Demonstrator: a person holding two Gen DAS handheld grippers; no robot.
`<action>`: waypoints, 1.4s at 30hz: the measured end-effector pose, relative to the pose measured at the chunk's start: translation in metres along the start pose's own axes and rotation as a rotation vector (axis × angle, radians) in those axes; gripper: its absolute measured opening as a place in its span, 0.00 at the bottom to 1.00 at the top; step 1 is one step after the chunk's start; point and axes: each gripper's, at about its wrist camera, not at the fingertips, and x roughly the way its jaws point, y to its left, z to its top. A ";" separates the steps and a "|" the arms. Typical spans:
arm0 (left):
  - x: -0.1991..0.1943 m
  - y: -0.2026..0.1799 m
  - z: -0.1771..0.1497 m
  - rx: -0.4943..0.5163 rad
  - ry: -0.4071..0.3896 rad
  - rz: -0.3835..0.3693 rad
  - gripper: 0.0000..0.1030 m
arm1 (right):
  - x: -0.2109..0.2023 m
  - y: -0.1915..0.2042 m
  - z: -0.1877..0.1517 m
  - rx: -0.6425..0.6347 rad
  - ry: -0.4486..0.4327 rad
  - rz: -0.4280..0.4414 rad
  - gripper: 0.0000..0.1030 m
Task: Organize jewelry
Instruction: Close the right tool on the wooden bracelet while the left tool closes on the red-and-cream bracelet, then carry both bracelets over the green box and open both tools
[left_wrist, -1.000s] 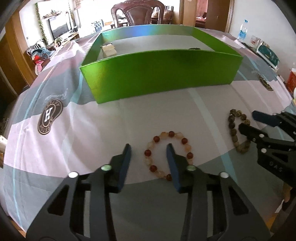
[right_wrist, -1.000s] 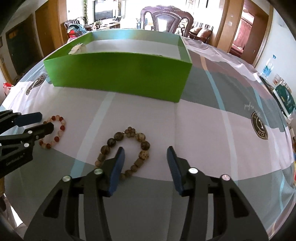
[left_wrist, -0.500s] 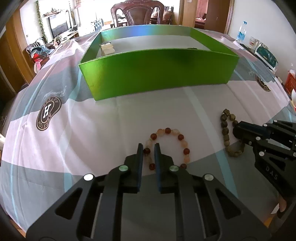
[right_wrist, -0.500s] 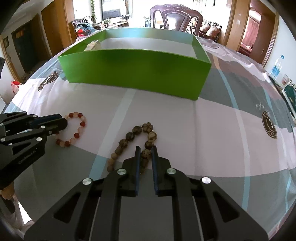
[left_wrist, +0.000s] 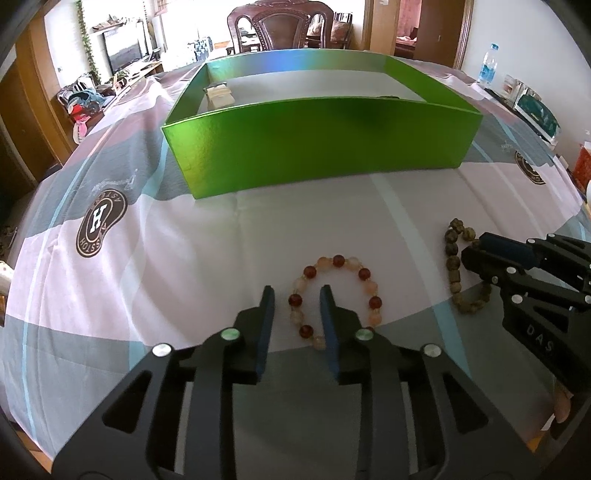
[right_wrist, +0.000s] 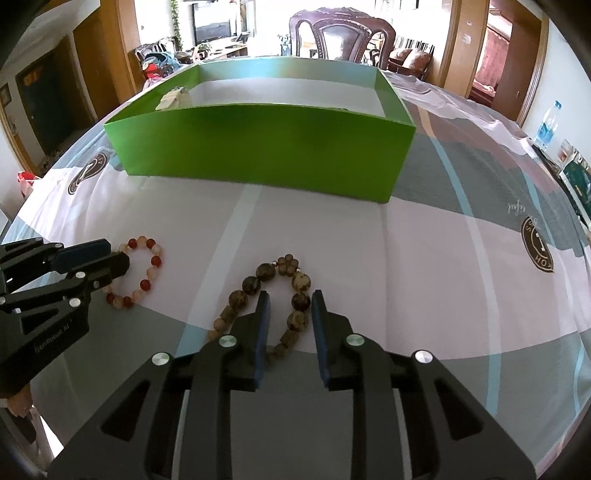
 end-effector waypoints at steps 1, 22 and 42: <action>0.000 0.000 0.000 -0.001 0.000 0.002 0.28 | 0.000 0.000 0.000 0.002 0.000 0.001 0.23; -0.001 -0.007 -0.001 -0.002 -0.010 0.004 0.26 | 0.003 -0.001 -0.001 0.025 -0.018 -0.010 0.35; -0.010 -0.008 -0.001 -0.017 -0.024 -0.007 0.08 | -0.003 0.003 -0.002 0.025 -0.014 0.041 0.11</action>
